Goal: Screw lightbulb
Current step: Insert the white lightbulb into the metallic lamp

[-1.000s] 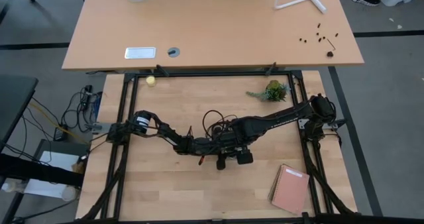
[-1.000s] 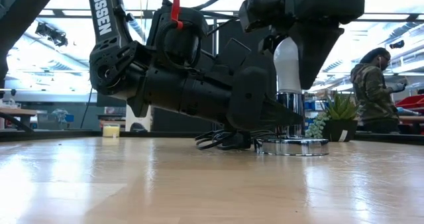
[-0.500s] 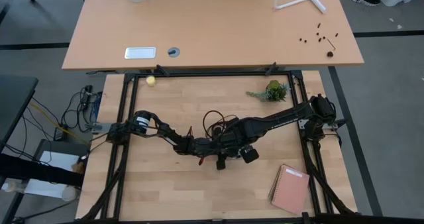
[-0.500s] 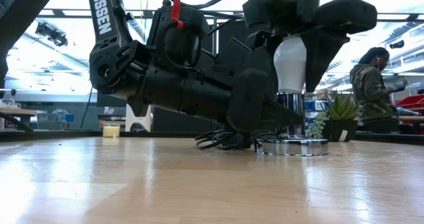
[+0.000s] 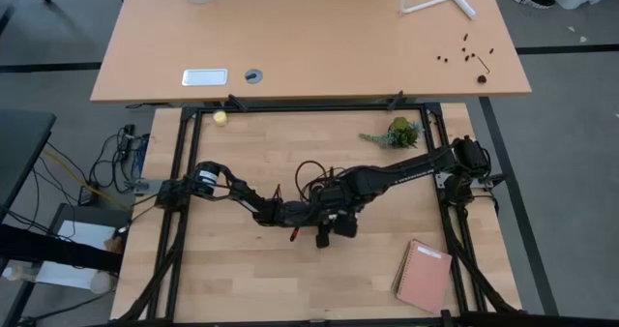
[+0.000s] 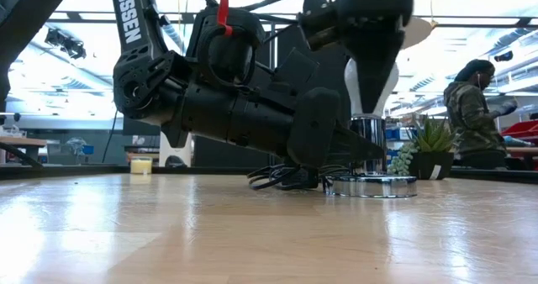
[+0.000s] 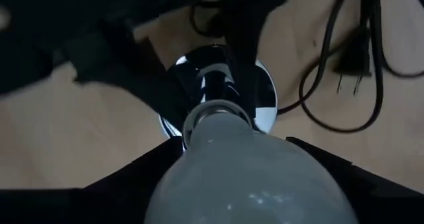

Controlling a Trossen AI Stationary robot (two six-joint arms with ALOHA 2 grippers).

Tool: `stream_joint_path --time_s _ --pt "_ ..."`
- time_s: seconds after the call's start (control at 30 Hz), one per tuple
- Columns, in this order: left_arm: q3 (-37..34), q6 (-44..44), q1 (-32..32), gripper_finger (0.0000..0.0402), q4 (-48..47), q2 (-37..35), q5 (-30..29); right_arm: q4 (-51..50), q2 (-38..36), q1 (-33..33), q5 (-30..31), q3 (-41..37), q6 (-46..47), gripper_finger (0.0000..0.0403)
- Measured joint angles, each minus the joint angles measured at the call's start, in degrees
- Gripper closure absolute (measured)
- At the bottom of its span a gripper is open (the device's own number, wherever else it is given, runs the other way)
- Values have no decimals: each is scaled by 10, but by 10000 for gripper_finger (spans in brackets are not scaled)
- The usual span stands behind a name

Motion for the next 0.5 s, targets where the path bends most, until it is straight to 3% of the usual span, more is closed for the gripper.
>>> stream_joint_path --time_s 0.27,0.5 --pt "0 -2 0 203 -1 0 -12 19 0 0 -1 0 150 127" --pt "0 -4 0 203 -4 0 -16 43 0 2 -8 4 155 92"
